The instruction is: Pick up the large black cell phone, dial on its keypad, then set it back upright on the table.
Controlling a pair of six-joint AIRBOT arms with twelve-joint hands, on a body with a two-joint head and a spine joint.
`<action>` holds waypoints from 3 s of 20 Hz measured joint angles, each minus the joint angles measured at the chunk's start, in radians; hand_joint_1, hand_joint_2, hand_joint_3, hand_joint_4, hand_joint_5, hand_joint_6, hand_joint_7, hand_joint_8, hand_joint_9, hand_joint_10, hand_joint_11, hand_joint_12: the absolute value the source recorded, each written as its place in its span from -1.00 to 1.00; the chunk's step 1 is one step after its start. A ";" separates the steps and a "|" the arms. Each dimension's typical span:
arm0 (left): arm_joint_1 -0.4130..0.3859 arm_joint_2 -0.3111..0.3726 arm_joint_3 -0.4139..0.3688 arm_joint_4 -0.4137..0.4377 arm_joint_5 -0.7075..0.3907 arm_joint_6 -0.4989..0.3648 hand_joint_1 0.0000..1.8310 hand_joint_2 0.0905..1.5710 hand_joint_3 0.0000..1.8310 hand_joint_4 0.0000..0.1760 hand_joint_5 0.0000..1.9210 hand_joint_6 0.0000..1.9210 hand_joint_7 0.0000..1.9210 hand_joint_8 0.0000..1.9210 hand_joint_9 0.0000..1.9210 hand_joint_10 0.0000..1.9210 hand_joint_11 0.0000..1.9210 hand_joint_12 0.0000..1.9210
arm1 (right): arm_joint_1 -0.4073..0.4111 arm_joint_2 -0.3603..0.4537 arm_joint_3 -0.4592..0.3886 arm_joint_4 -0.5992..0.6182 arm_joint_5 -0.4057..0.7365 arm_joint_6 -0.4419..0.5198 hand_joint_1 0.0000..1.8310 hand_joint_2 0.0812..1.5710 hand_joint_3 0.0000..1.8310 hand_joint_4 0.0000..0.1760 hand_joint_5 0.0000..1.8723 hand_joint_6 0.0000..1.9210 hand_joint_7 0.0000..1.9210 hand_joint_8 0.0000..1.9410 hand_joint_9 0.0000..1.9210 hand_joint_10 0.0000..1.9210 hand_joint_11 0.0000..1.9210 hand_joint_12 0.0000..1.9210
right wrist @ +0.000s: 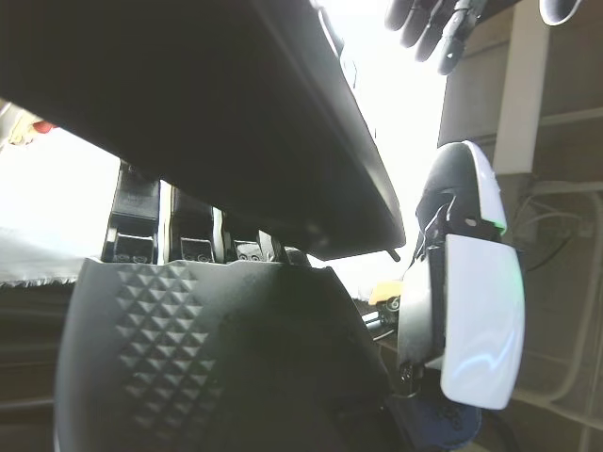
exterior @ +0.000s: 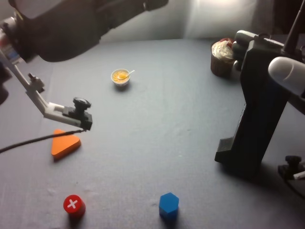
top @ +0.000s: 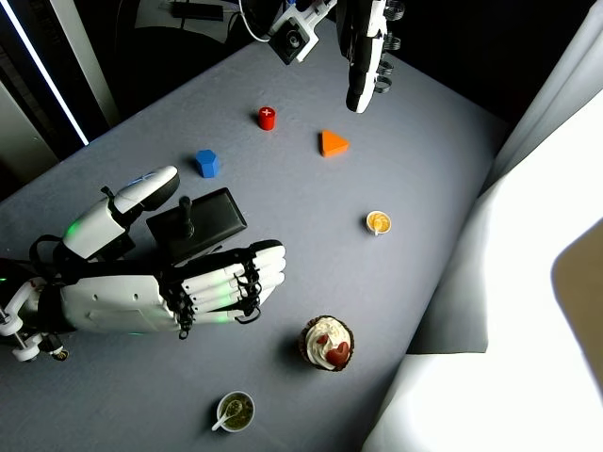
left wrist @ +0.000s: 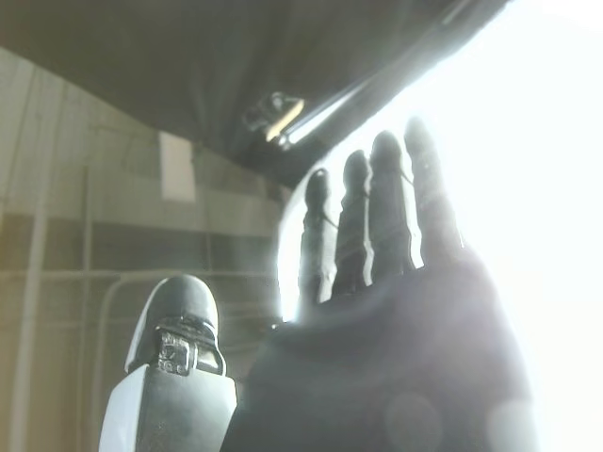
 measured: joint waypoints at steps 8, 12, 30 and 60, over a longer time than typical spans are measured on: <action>0.025 -0.015 0.000 0.004 0.005 0.000 -1.00 0.50 -1.00 -0.50 -0.80 -1.00 -0.83 -0.99 -0.87 -0.99 -1.00 -0.72 | 0.014 0.000 -0.029 -0.016 0.006 -0.010 -0.50 0.16 -1.00 -0.69 -0.68 -1.00 -0.66 -1.00 -0.70 -1.00 -1.00 -0.15; 0.025 -0.015 -0.001 -0.028 0.005 0.007 -1.00 0.50 -1.00 -0.52 -0.79 -1.00 -0.83 -0.99 -0.87 -0.99 -1.00 -0.72 | 0.024 0.001 -0.045 -0.014 0.006 -0.018 -0.55 0.19 -0.99 -0.69 -0.68 -1.00 -0.67 -1.00 -0.71 -1.00 -1.00 -0.17; 0.030 -0.015 -0.008 -0.105 0.004 0.031 -1.00 0.53 -1.00 -0.59 -0.81 -1.00 -0.87 -1.00 -0.90 -1.00 -1.00 -0.75 | 0.028 0.037 -0.082 -0.015 0.006 -0.029 -0.91 0.14 -1.00 -0.33 -0.78 -1.00 -0.72 -1.00 -0.73 -1.00 -1.00 -0.16; 0.032 -0.015 -0.008 -0.106 0.004 0.034 -1.00 0.52 -1.00 -0.62 -0.80 -0.99 -0.85 -0.99 -0.87 -0.99 -1.00 -0.67 | 0.061 0.092 -0.128 -0.031 0.000 -0.039 -0.89 0.17 -1.00 -0.25 -0.85 -1.00 -0.79 -1.00 -0.78 -1.00 -1.00 -0.30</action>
